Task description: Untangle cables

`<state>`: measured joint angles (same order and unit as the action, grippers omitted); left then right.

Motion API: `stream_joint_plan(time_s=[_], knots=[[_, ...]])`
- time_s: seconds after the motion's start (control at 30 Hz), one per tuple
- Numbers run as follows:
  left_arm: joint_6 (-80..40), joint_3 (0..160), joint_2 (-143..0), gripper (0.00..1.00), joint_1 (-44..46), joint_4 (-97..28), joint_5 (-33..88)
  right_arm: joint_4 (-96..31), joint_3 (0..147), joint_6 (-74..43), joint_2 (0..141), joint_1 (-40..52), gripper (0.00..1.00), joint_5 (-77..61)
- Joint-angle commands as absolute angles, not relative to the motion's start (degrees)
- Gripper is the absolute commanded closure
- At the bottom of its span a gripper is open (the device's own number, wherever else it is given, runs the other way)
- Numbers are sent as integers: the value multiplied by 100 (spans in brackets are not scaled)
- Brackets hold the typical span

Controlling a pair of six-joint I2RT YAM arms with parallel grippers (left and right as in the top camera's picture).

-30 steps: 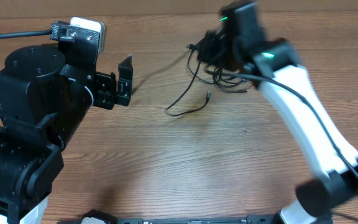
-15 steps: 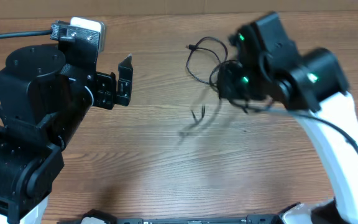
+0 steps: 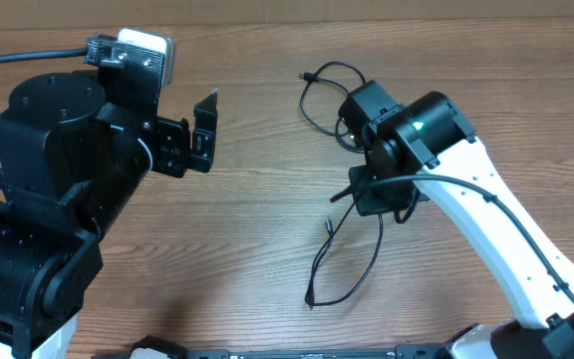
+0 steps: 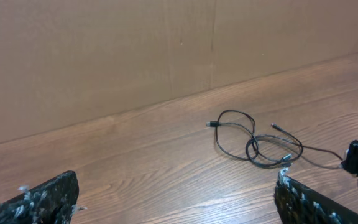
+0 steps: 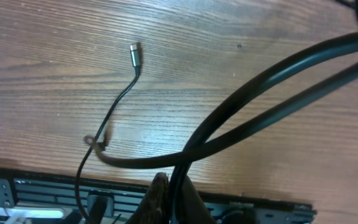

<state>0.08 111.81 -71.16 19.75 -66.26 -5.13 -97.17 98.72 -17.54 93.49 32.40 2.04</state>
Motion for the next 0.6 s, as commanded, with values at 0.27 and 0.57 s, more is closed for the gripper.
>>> stream_joint_plan(time_s=[0.27,0.57], knots=[[-40,11229,-7424,0,1951,-6622,58,-9240,12195,-893,9015,3251,96,340],[1315,11229,-8160,0,1951,-6628,2668,-9378,13939,-585,9006,3170,96,336]])
